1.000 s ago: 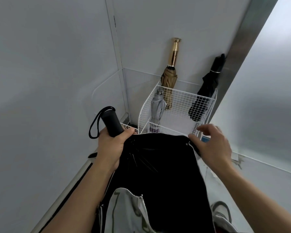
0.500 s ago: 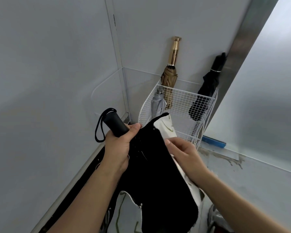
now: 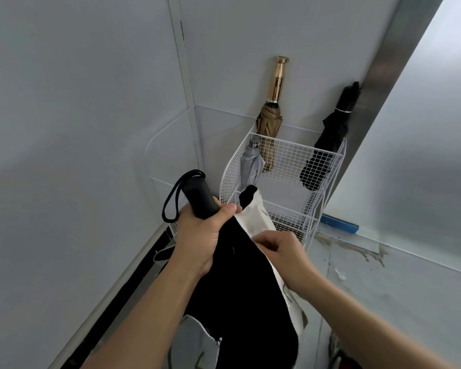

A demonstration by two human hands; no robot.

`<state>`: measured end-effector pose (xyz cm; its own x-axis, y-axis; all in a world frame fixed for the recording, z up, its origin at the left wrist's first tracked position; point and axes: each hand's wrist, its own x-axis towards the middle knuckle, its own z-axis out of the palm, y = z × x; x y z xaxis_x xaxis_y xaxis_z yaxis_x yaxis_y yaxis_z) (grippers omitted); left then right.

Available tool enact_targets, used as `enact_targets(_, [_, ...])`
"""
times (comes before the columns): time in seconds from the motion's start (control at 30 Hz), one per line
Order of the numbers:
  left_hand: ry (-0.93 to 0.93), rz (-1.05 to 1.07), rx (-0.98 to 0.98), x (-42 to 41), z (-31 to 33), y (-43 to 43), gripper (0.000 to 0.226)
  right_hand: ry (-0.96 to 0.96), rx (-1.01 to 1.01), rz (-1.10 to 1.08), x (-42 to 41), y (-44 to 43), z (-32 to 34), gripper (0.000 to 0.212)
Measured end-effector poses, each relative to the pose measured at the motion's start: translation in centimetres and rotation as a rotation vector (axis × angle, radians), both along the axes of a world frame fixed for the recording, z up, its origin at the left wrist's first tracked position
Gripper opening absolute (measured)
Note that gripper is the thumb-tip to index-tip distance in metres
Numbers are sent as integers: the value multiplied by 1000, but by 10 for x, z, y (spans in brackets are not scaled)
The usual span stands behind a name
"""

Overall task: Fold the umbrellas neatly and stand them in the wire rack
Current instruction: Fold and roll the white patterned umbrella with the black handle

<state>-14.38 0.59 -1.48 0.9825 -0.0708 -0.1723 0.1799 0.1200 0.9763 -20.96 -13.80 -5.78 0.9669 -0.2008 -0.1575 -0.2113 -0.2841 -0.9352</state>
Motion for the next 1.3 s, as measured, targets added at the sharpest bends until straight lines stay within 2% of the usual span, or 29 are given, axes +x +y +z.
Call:
enact_targets(0.1, [-57,122,133,4,-1,2,4,45,249,36,0,-11,14,43])
enact_targets(0.17, [-57,217,178,9,-5,4,5,72,231,145,-2,-18,20,57])
enact_targets(0.2, [-57,252,183,11,-5,6,10,108,111,194,-3,-19,22,64])
enact_targets(0.23, [-51,275,180,13,-6,8,14,144,-92,210,-4,-18,19,64])
enact_targets(0.3, [-22,300,164,19,-8,12,20,183,-510,136,-2,-19,11,53])
enact_targets(0.33, [3,306,150,22,-9,15,22,177,-617,52,0,-21,11,47])
enact_targets(0.37, [34,318,131,25,-10,18,21,156,-641,-38,1,-26,11,45])
enact_targets(0.43, [91,354,92,30,-13,24,24,85,-552,-178,2,-41,11,45])
enact_targets(0.53, [158,443,22,35,-14,33,35,-72,-155,-230,1,-48,19,46])
enact_targets(0.6, [192,491,-34,38,-12,38,34,-158,-37,-266,0,-43,22,28])
enact_targets(0.67, [218,520,-61,40,-13,40,33,-219,-86,-285,-2,-38,23,9])
enact_targets(0.77, [236,534,-89,39,-12,40,37,-178,-142,-138,-8,-29,19,17])
enact_targets(0.83, [238,526,-114,37,-11,37,34,-102,-106,55,-11,-20,15,14])
enact_targets(0.9, [236,484,-129,33,-9,31,27,-106,-109,130,-12,-13,9,8])
enact_targets(1.03, [202,329,-122,12,-3,9,32,-138,-118,106,-6,-3,-1,5])
enact_targets(1.17, [197,187,-178,-2,2,-6,54,-122,-214,27,-1,-3,-5,10])
enact_targets(1.3, [179,157,-140,-2,-1,-7,27,-141,-227,-10,-2,-5,-4,11])
